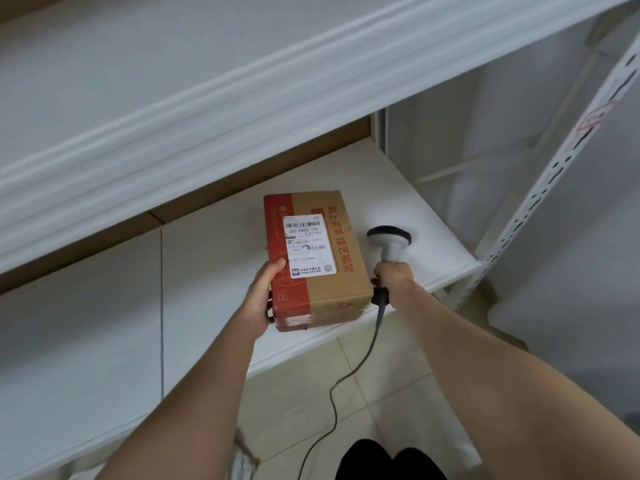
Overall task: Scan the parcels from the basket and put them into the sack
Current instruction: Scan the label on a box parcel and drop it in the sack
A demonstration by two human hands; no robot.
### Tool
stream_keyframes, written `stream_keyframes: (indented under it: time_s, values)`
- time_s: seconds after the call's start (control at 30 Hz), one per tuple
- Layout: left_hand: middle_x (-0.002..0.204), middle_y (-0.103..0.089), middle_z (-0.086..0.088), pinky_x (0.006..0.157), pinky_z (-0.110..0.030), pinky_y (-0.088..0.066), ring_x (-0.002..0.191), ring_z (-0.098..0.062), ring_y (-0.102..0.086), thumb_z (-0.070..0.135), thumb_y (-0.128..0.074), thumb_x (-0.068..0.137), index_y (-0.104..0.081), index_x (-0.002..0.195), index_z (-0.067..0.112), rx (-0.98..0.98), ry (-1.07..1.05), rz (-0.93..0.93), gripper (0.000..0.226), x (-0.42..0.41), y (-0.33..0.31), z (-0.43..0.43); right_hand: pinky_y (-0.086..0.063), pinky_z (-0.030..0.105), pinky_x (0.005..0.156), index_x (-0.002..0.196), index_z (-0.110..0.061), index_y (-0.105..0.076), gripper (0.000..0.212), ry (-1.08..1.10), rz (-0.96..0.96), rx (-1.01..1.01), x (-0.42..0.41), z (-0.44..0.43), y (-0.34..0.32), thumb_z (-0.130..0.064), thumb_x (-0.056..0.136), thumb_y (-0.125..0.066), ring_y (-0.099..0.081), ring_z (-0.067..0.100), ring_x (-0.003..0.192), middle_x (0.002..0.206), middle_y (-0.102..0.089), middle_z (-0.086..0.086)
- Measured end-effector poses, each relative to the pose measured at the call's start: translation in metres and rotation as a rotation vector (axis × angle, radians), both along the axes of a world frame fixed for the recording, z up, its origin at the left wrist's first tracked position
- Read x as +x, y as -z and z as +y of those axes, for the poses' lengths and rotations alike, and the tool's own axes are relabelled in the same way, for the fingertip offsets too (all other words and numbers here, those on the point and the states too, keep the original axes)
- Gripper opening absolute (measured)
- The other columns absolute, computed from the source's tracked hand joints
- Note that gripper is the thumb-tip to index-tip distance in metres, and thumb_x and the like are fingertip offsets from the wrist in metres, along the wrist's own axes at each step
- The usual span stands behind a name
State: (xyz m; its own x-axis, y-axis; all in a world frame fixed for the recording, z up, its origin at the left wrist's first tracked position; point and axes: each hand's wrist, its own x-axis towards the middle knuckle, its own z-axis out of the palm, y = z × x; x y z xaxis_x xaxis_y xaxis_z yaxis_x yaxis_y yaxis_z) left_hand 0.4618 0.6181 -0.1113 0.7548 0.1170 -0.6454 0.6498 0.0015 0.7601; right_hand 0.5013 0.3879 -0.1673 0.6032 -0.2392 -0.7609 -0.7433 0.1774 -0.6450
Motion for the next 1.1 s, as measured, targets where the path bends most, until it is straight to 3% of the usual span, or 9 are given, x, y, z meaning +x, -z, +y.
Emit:
stream_keyframes:
  time_s: [0.17,0.3,0.37,0.43,0.67,0.8,0.9,0.97,1.1]
  values:
    - [0.101,-0.073,0.003,0.073,-0.036,-0.044,0.097,-0.019,-0.064,0.062,-0.062,0.076,-0.059,0.112,0.037,0.02,0.002,0.053,0.043,-0.029,-0.051,-0.034,-0.05,0.031,0.054,0.079,-0.005,-0.055,0.015,0.131,-0.003,0.014,-0.045,-0.03,-0.056,-0.012,0.084,-0.067,-0.056,0.023,0.052,0.063,-0.058,0.009]
    - [0.098,-0.073,0.003,0.072,-0.034,-0.046,0.092,-0.018,-0.065,0.057,-0.064,0.078,-0.059,0.114,0.032,0.019,0.025,0.058,0.044,-0.061,-0.096,-0.061,-0.056,0.033,0.059,0.076,-0.006,-0.059,0.014,0.16,0.002,-0.039,-0.086,-0.052,-0.116,-0.011,0.082,-0.07,-0.056,0.018,0.051,0.058,-0.059,0.005]
    - [0.1,-0.072,0.001,0.07,-0.033,-0.047,0.091,-0.018,-0.066,0.055,-0.064,0.079,-0.057,0.118,0.028,0.004,0.041,0.054,0.048,-0.077,-0.119,-0.073,-0.048,0.027,0.05,0.077,-0.006,-0.057,0.011,0.157,-0.013,-0.076,-0.105,-0.062,-0.144,-0.006,0.083,-0.066,-0.051,0.016,0.048,0.058,-0.057,0.005]
    - [0.101,-0.072,0.0,0.069,-0.033,-0.047,0.091,-0.018,-0.067,0.054,-0.064,0.079,-0.057,0.12,0.026,0.0,0.061,0.055,0.05,-0.092,-0.139,-0.083,-0.043,0.027,0.051,0.077,-0.006,-0.056,0.012,0.181,-0.021,-0.066,-0.125,-0.072,-0.167,-0.004,0.084,-0.065,-0.048,0.017,0.048,0.059,-0.055,0.006]
    - [0.105,-0.071,-0.002,0.063,-0.03,-0.049,0.09,-0.017,-0.067,0.048,-0.068,0.079,-0.052,0.127,0.021,-0.013,0.171,0.02,0.057,-0.148,-0.2,-0.106,-0.049,0.028,0.053,0.082,-0.007,-0.058,0.012,0.244,0.007,-0.051,-0.198,-0.102,-0.241,-0.013,0.087,-0.067,-0.049,0.017,0.047,0.062,-0.056,0.008]
    - [0.106,-0.07,-0.001,0.062,-0.029,-0.051,0.09,-0.018,-0.068,0.043,-0.07,0.079,-0.05,0.127,0.021,-0.018,0.22,-0.01,0.057,-0.188,-0.222,-0.108,-0.056,0.034,0.072,0.093,-0.001,-0.057,0.01,0.286,-0.034,-0.035,-0.251,-0.109,-0.273,-0.004,0.085,-0.063,-0.056,0.02,0.056,0.071,-0.061,0.012]
    - [0.105,-0.07,0.0,0.064,-0.03,-0.051,0.091,-0.018,-0.068,0.04,-0.069,0.08,-0.051,0.127,0.022,-0.036,0.272,-0.032,0.053,-0.219,-0.24,-0.107,-0.058,0.037,0.082,0.114,-0.001,-0.056,0.03,0.296,-0.032,0.008,-0.291,-0.103,-0.296,-0.004,0.085,-0.063,-0.061,0.024,0.075,0.099,-0.065,0.016]
    - [0.107,-0.07,0.0,0.068,-0.031,-0.052,0.094,-0.018,-0.067,0.039,-0.07,0.08,-0.05,0.128,0.024,-0.05,0.316,-0.055,0.054,-0.233,-0.253,-0.106,-0.057,0.033,0.072,0.125,-0.006,-0.049,0.041,0.36,-0.084,0.115,-0.313,-0.097,-0.313,-0.01,0.088,-0.066,-0.062,0.022,0.074,0.116,-0.064,0.017]
    - [0.106,-0.068,0.004,0.06,-0.029,-0.051,0.09,-0.012,-0.064,0.036,-0.072,0.08,-0.046,0.128,0.031,-0.087,0.434,-0.062,0.055,-0.252,-0.282,-0.107,-0.056,0.028,0.062,0.129,-0.007,-0.047,0.042,0.478,-0.171,0.26,-0.344,-0.092,-0.345,-0.013,0.091,-0.065,-0.065,0.02,0.064,0.113,-0.068,0.018]
